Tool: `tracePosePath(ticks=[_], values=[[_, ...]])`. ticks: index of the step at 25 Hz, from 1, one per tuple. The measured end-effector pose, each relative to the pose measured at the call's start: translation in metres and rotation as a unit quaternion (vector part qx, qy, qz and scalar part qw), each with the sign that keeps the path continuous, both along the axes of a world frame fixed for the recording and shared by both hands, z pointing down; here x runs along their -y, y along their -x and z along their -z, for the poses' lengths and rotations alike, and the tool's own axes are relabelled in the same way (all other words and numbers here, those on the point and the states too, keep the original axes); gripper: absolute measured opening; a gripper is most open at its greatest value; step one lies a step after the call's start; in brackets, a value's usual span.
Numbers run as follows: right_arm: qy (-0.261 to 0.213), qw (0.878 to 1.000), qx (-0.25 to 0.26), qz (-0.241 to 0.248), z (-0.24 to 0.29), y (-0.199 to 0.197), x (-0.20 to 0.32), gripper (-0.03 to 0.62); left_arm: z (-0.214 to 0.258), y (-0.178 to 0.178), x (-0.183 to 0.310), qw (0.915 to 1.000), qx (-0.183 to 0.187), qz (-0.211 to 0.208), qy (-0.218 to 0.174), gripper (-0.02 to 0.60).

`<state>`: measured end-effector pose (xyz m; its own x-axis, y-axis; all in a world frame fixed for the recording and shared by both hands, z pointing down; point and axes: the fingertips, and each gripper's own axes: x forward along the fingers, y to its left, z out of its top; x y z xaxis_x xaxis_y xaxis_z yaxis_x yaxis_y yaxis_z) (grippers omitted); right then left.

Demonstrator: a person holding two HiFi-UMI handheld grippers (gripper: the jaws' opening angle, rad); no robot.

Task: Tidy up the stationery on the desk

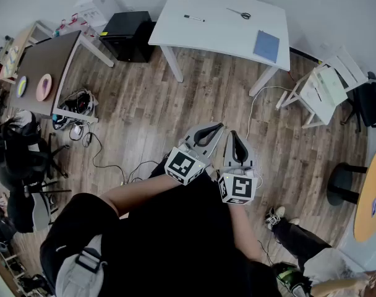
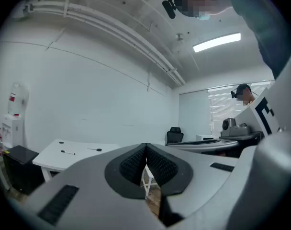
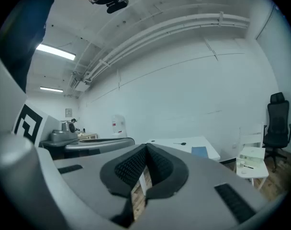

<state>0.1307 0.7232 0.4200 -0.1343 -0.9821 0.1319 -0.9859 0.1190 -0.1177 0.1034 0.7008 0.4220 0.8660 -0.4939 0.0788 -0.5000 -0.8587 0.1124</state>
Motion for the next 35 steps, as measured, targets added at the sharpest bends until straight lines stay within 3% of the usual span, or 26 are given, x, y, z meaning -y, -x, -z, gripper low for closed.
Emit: tracePosePath(ticks=[10,15,20,25,30,35], values=[[-0.002,0.998,0.059,-0.017,-0.015,-0.036,0.051,0.034,-0.021,-0.022,0.057,0.9993,-0.013,-0.005,0.035,0.014],[0.02,0.997,0.061,-0.037,-0.029,-0.069,0.093,0.034,-0.035,-0.043,0.113,0.9959,-0.05,-0.011,0.075,0.014],[0.04,0.998,0.037,-0.043,-0.034,-0.101,0.163,0.034,-0.044,-0.078,0.188,0.9945,-0.054,-0.017,0.088,0.014],[0.06,0.995,0.034,-0.068,-0.03,-0.133,0.247,0.034,-0.042,-0.107,0.269,0.9941,-0.041,-0.051,0.086,0.014],[0.074,0.99,0.065,-0.1,-0.04,-0.169,0.316,0.034,-0.05,-0.128,0.342,0.9921,-0.027,-0.077,0.095,0.014],[0.083,0.987,0.062,-0.123,-0.048,-0.19,0.367,0.034,-0.064,-0.14,0.398,0.9889,-0.021,-0.097,0.111,0.014]])
